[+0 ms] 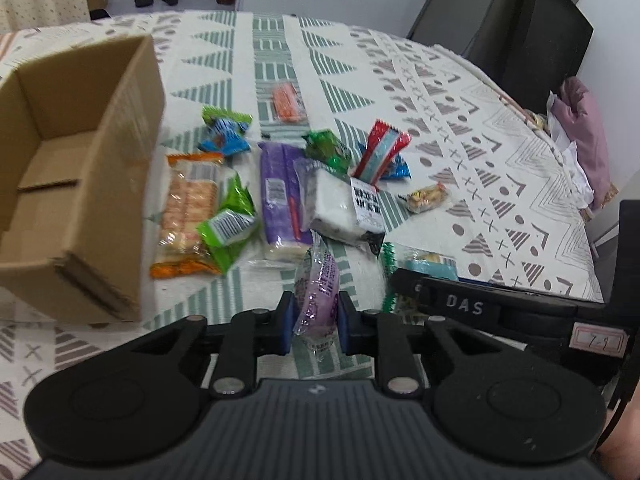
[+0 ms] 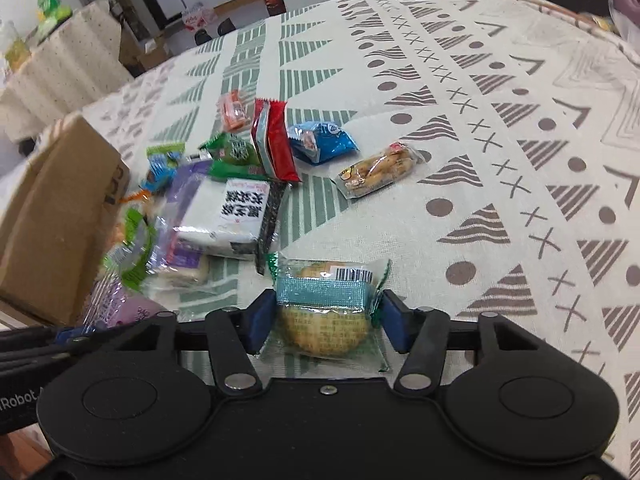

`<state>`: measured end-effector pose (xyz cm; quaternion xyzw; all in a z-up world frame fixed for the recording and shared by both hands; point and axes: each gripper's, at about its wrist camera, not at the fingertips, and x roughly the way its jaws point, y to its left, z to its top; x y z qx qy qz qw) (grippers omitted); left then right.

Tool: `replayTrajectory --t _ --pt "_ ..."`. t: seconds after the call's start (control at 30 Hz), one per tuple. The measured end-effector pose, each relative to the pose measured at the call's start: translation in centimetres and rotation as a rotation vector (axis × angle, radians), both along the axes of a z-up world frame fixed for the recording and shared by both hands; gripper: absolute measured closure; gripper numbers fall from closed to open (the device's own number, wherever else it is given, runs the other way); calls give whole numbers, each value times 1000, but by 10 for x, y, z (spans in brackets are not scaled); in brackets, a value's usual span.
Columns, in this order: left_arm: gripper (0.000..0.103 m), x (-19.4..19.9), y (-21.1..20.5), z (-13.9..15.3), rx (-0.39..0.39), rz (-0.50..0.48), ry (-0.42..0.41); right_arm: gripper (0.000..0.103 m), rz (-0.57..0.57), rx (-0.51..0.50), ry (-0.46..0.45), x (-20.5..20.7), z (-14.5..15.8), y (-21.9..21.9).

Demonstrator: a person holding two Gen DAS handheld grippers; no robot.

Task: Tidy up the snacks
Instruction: 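Drop the pink candy into the box with the left tool while the right tool drops the crackers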

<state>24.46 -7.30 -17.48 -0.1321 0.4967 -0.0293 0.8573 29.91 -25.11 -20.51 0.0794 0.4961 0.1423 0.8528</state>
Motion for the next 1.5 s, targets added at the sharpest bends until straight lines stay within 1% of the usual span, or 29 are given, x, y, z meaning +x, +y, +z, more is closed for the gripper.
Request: replayTrajectory --t 0.2,0.3,0.37,0.4,0.47,0.57,0.67,0.83,0.9,1.07,1.27,1.5 --pt "83 -12 10 30 34 31 -58 51 2 104 -71 -10 26 -3" --pt "83 -21 15 45 52 54 -90 51 32 158 -110 -17 39 0" --pt "82 -26 17 55 67 59 -114 51 43 243 -101 -18 44 0" --pt "83 -29 19 60 69 61 -124 51 48 249 -104 -20 47 2" --pt "82 -34 22 70 75 67 -143 51 73 231 -138 -24 55 9" --pt "82 -42 29 82 81 87 -166 51 97 250 -169 -30 66 15" --pt "82 -48 37 91 86 109 -184 51 127 239 -204 -36 74 27" --pt "82 -59 54 101 99 144 -201 51 148 232 -201 -41 73 46" --pt "82 -62 62 105 102 159 -204 51 156 228 -213 -43 74 53" --pt "82 -71 87 108 110 207 -208 51 179 246 -242 -48 82 70" --pt "82 -79 122 108 108 265 -215 51 200 260 -249 -51 84 95" --pt "82 -75 158 106 91 311 -218 51 210 297 -285 -45 93 117"
